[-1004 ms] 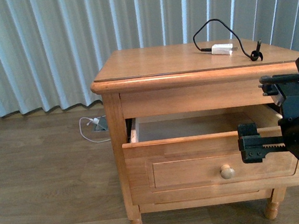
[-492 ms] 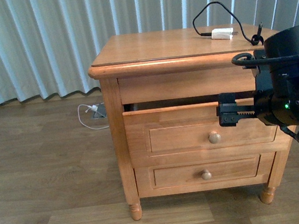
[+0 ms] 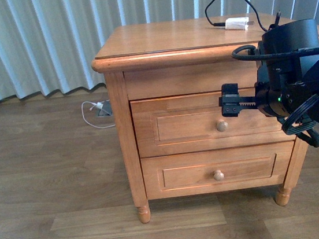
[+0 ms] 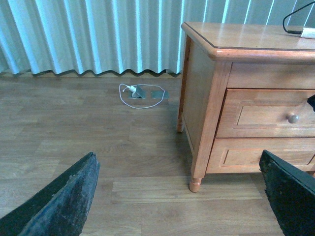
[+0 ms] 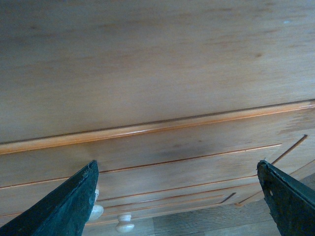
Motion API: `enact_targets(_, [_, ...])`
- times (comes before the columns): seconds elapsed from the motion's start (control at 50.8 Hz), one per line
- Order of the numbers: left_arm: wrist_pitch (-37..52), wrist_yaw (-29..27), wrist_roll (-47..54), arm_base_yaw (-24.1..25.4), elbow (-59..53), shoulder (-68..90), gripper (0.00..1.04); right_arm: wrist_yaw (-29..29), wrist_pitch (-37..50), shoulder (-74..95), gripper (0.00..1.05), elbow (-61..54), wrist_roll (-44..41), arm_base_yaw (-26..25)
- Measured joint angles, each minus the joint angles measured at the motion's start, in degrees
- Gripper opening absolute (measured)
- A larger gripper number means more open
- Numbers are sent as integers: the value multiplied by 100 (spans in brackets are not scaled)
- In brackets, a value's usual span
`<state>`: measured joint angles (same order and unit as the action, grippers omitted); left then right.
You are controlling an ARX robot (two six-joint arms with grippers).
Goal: Place pink marker in drawer with both arms
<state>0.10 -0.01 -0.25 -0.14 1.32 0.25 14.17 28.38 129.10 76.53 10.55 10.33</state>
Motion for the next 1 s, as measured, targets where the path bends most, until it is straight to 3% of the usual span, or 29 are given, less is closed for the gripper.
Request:
enact_targets(0.492, [0, 0, 0, 0, 0, 0, 99, -52, -81, -186, 96, -153, 61, -31])
enact_targets(1.004, [0, 2, 2, 0, 0, 0, 99, -1204, -1154, -3740, 96, -2975, 339, -240])
